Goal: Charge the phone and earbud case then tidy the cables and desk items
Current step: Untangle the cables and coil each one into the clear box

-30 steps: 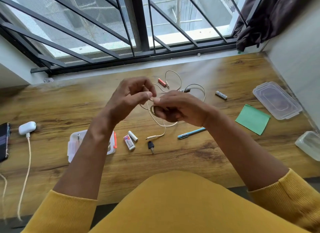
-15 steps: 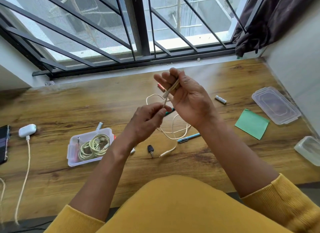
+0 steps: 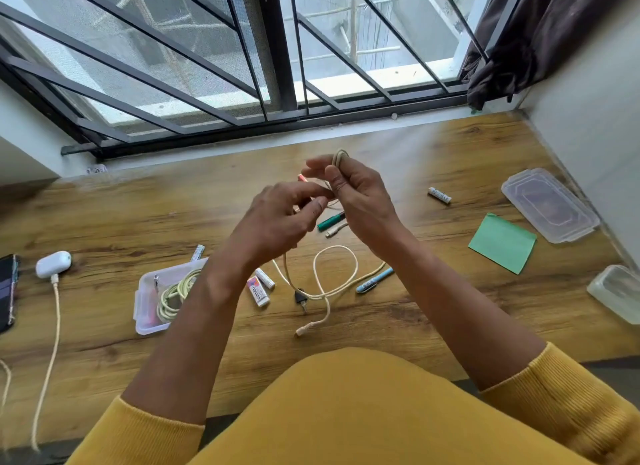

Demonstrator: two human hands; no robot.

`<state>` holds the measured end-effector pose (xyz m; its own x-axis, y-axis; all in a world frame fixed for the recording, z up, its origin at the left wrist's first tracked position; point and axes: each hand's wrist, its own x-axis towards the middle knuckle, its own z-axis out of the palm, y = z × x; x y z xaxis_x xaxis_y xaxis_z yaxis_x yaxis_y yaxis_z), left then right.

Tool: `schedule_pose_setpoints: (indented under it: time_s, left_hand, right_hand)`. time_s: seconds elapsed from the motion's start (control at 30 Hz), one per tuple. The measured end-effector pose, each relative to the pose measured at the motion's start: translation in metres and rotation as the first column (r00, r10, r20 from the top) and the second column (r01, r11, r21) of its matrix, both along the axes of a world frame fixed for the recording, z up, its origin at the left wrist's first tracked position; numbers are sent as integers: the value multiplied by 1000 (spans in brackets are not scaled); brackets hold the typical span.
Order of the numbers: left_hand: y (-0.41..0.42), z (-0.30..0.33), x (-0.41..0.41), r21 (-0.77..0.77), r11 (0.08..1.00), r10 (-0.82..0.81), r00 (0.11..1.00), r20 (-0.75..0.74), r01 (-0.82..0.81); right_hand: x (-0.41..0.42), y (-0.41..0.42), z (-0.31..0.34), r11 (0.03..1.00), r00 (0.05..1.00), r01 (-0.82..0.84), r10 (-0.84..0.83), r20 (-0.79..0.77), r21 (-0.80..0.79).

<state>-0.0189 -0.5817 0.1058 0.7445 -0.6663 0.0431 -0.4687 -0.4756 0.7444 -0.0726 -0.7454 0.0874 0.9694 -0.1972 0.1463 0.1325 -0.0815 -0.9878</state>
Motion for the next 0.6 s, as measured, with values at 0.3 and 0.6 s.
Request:
schedule_pose_setpoints:
  time_s: [0.3, 0.6]
  left_hand:
    - [5, 13, 15, -193, 981, -19, 996, -83, 3]
    - [5, 22, 22, -297, 954, -65, 994, -93, 35]
  right_hand:
    - [-1, -10, -3, 835, 990, -52, -30, -139, -548]
    - [-6, -21, 7, 859, 824, -509, 504, -258, 51]
